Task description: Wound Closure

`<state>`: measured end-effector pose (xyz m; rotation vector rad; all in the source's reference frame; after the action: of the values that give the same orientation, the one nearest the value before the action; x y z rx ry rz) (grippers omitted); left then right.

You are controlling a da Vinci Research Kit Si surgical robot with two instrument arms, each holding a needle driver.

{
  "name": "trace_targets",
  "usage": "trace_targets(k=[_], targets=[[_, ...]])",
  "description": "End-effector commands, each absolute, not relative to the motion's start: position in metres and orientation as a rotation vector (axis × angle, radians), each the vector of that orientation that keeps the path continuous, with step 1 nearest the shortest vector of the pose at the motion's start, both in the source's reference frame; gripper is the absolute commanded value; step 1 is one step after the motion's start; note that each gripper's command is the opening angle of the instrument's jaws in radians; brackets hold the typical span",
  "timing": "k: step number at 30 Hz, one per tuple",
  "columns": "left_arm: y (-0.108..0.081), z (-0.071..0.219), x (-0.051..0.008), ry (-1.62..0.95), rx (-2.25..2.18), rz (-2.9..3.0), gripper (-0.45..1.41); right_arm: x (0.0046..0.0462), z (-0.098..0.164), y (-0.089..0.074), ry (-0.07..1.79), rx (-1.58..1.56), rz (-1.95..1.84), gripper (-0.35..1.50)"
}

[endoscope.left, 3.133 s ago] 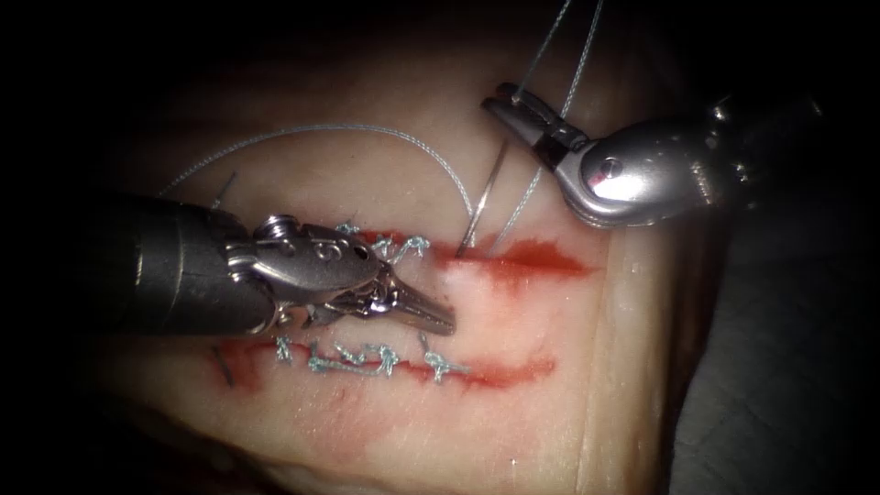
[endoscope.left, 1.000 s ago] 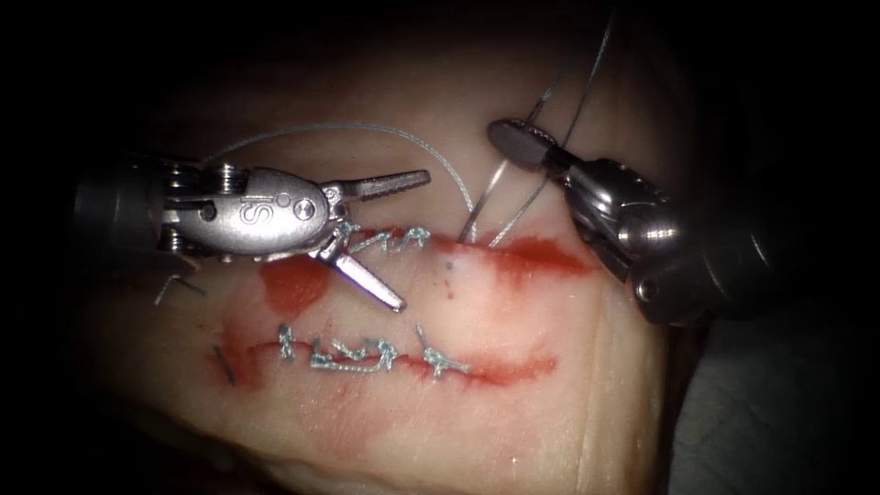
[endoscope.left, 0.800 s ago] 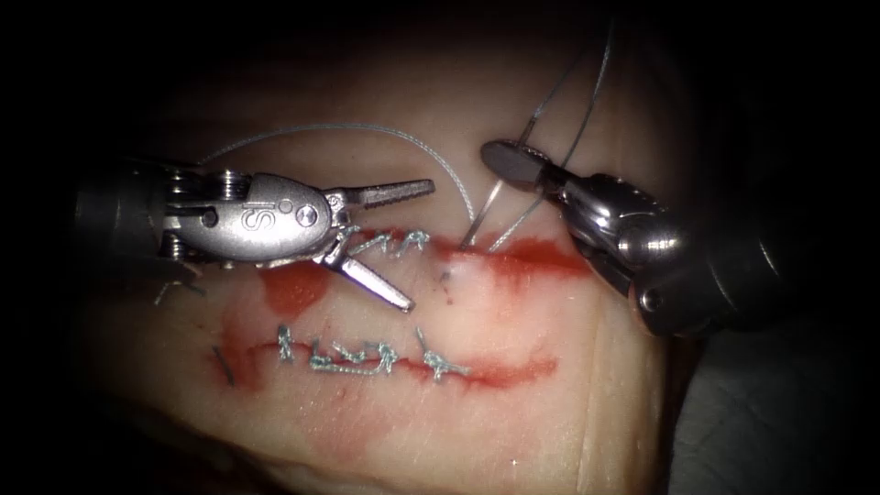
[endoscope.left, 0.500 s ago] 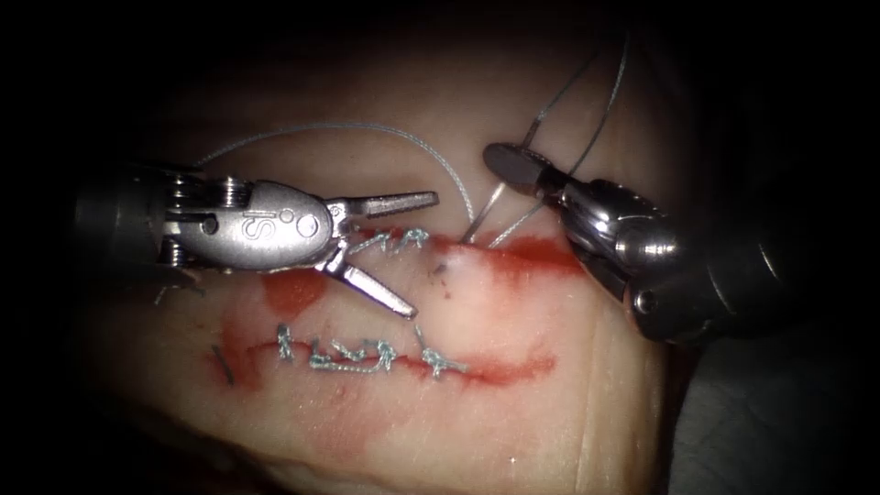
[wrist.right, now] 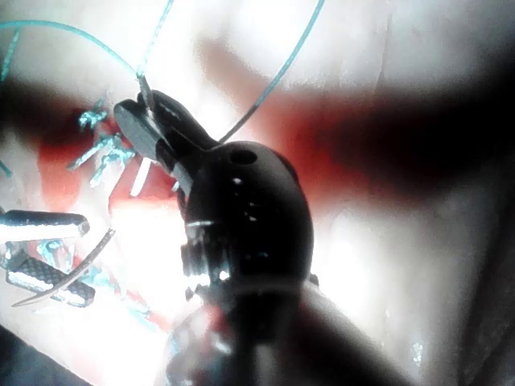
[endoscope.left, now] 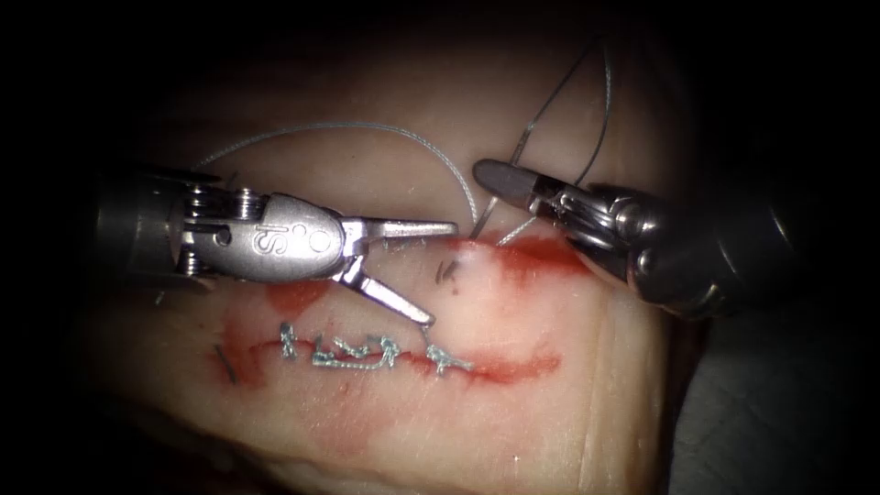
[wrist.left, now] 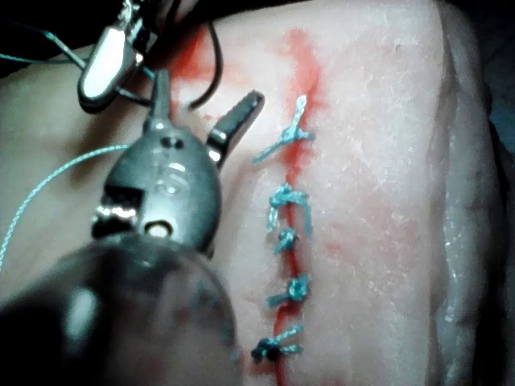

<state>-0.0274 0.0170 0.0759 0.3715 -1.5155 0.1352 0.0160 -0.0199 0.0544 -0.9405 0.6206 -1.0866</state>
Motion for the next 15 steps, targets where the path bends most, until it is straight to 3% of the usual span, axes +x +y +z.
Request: trace_targets(k=[1, 5, 13, 15], targets=[[0.0171, 0.0763, -0.0281, -1.523, 0.362, 0.145, 0.07, 0.0170, 0.0547, -0.0201, 0.622, -0.944, -1.084, -0.35], [0.0166, 0.0762, -0.0287, -1.538, 0.354, 0.151, -0.11, 0.0171, 0.0547, -0.0201, 0.629, -0.943, -1.080, -0.35], [0.0157, 0.0771, -0.0299, -1.550, 0.350, 0.170, -0.22, 0.0172, 0.0546, -0.0202, 0.642, -0.942, -1.077, -0.35], [0.0157, 0.0769, -0.0299, -1.556, 0.378, 0.141, -0.45, 0.0173, 0.0546, -0.0202, 0.651, -0.941, -1.074, -0.35]])
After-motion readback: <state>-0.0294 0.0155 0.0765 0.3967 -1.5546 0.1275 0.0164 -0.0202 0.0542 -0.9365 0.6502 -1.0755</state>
